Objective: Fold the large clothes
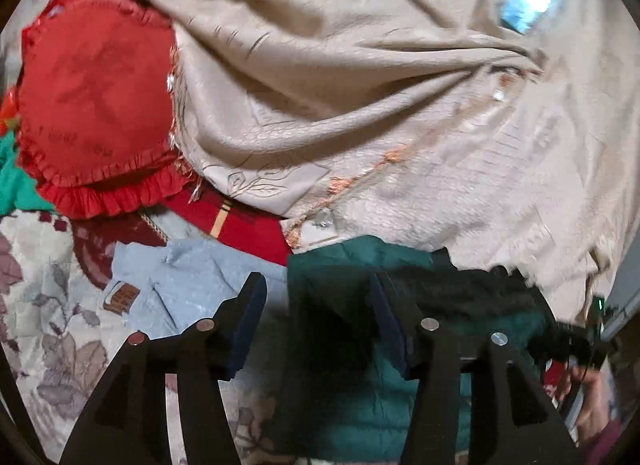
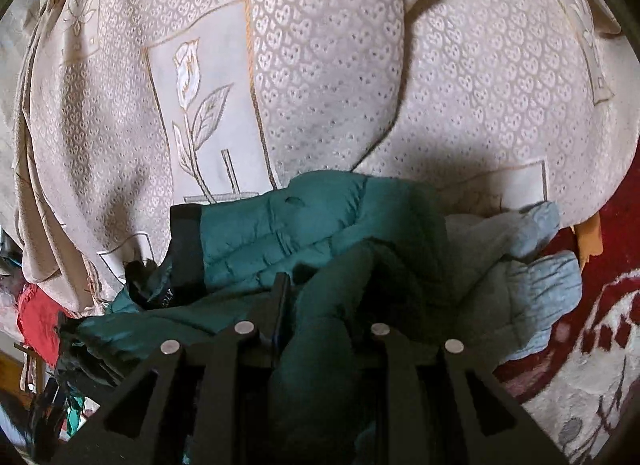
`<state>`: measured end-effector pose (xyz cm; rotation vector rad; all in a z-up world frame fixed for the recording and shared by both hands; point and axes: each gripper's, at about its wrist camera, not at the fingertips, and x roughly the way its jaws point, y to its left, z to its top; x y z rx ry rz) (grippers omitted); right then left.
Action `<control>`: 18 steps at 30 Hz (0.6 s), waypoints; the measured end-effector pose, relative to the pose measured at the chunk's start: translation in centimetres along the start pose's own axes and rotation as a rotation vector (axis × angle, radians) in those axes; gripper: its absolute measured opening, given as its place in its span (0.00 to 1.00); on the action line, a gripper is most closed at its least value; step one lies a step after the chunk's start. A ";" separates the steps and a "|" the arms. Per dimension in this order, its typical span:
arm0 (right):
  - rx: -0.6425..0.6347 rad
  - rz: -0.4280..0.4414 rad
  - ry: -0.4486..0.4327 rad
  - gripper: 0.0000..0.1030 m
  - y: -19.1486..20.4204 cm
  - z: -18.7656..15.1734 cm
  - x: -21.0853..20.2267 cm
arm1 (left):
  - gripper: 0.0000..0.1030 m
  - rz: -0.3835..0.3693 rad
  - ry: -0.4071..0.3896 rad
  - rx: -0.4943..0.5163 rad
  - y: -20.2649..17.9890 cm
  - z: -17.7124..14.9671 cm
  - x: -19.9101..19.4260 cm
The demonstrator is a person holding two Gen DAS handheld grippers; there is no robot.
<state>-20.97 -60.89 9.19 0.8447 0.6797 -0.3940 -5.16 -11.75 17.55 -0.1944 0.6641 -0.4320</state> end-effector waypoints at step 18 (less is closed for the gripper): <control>-0.344 0.108 -0.179 0.77 7.3 -3.3 -11.2 | 0.32 0.199 0.217 0.170 -4.3 -5.3 11.1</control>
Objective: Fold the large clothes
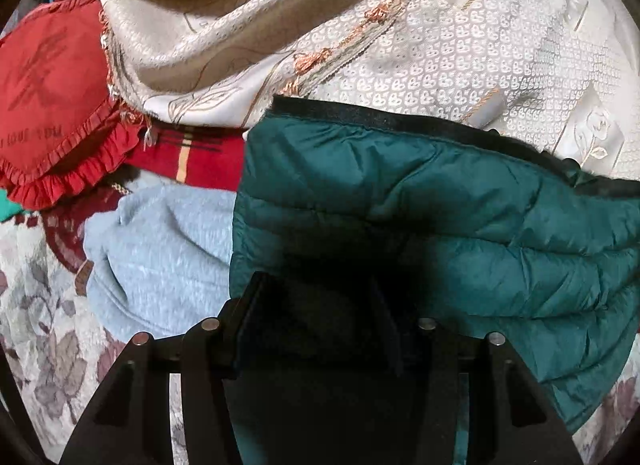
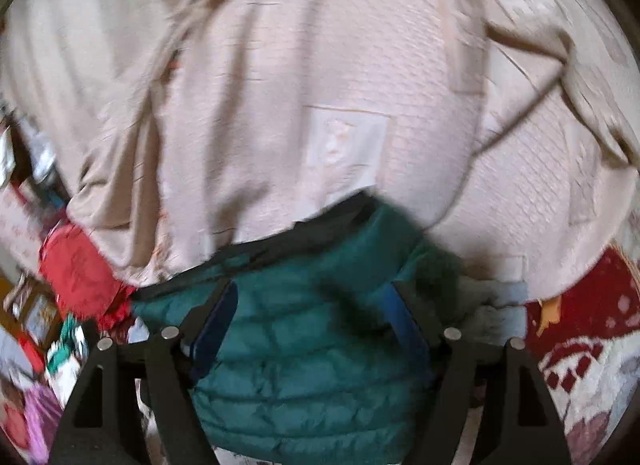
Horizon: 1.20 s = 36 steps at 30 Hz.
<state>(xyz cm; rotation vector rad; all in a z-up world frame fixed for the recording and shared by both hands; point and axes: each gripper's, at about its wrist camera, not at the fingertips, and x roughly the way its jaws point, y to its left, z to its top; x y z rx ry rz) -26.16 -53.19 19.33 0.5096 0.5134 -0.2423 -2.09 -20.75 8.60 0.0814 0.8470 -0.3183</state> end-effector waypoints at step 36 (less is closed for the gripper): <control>-0.264 -0.012 0.090 0.81 7.7 -1.6 11.8 | 0.39 0.065 -0.066 0.049 -0.9 2.4 2.6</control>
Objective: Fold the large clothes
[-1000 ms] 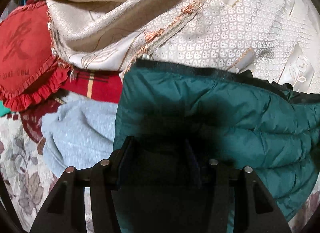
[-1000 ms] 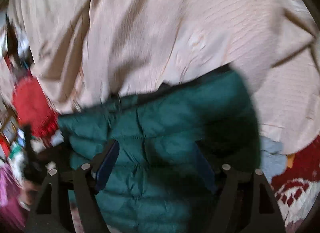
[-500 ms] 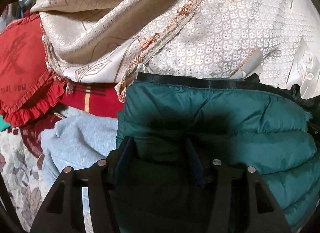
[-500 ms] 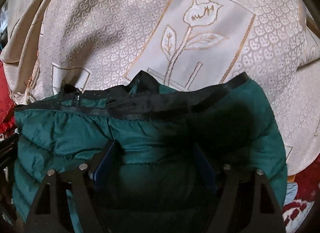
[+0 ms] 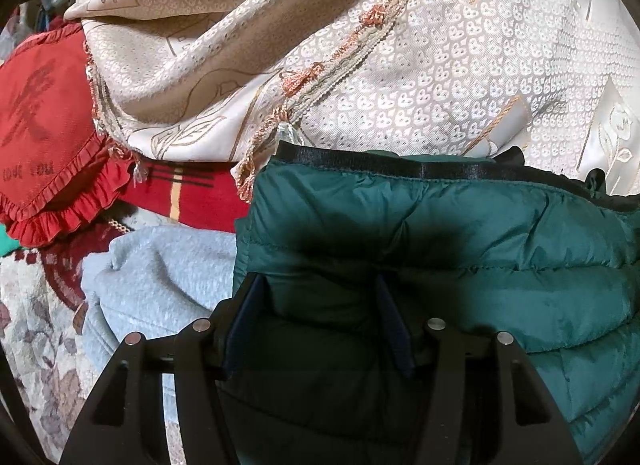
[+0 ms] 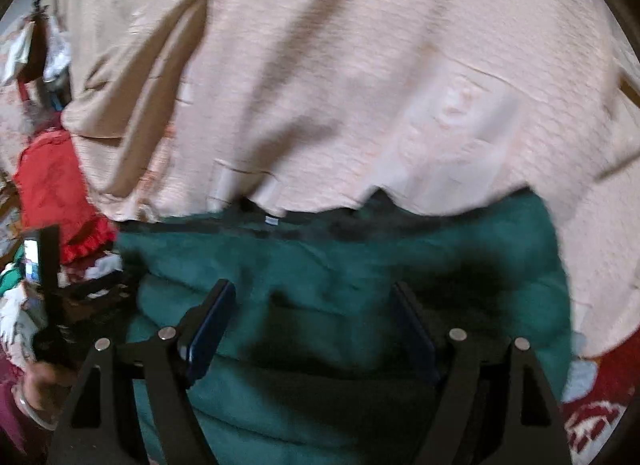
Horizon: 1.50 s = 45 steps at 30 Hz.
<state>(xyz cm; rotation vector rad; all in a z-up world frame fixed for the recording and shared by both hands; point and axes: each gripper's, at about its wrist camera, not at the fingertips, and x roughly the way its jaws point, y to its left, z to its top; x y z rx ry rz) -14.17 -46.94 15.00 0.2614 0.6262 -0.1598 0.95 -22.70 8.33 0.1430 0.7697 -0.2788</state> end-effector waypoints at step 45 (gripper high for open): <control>0.148 -0.216 0.068 0.85 -7.3 -2.2 1.8 | 0.44 -0.002 -0.033 -0.005 0.4 -0.6 0.0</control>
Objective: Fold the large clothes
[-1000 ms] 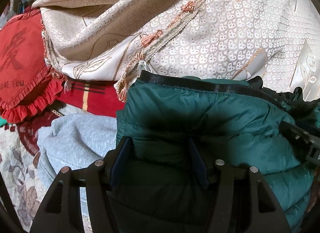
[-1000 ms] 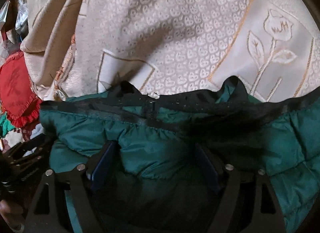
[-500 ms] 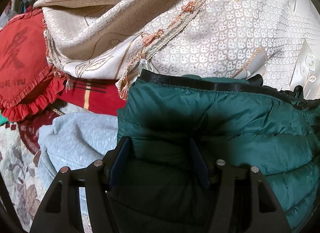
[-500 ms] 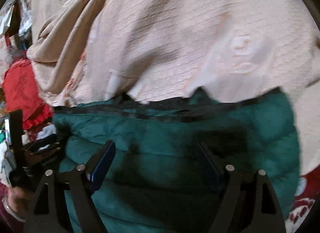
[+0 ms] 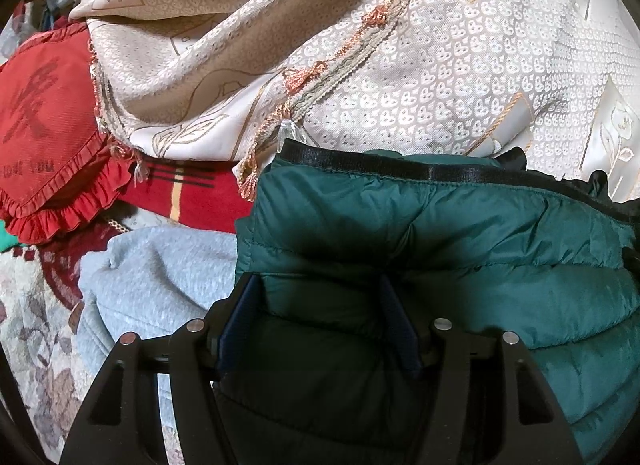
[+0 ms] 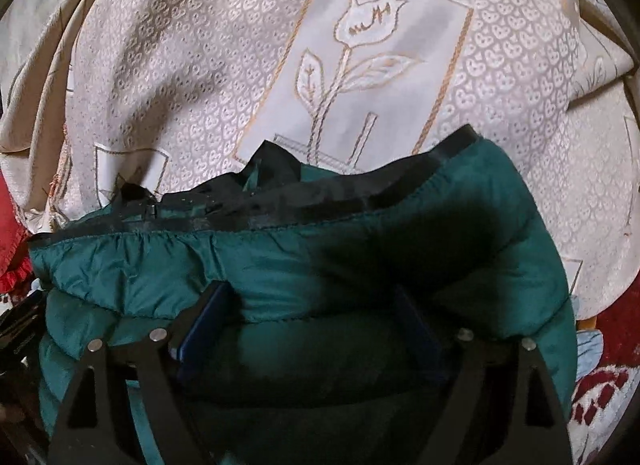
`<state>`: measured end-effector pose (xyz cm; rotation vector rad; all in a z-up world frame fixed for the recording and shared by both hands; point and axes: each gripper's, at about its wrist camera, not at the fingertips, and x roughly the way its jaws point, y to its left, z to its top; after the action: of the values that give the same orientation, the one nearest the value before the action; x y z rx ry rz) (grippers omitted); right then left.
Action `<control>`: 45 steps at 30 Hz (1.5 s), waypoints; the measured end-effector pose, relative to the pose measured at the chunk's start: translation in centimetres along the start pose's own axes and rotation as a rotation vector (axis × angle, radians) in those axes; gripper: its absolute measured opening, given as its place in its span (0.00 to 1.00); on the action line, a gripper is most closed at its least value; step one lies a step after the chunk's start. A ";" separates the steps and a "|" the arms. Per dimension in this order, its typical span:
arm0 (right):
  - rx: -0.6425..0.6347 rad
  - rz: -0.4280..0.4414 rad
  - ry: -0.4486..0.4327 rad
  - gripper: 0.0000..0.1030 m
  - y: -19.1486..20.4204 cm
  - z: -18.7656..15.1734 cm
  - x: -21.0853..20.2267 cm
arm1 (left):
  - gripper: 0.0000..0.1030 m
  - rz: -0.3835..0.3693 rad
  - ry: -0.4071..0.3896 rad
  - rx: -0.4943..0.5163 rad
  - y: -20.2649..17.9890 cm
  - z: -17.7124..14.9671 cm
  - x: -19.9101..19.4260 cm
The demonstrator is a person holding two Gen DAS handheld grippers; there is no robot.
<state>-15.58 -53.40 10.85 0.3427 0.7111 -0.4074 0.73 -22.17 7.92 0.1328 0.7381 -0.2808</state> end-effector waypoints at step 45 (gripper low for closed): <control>-0.068 0.001 0.008 0.97 0.3 -3.1 -8.3 | 0.44 -0.202 0.060 -0.166 6.5 -3.9 -5.6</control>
<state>-22.87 -49.81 14.38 0.2805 0.7310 -0.3801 -3.76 -13.93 9.05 -0.0920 0.8330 -0.4070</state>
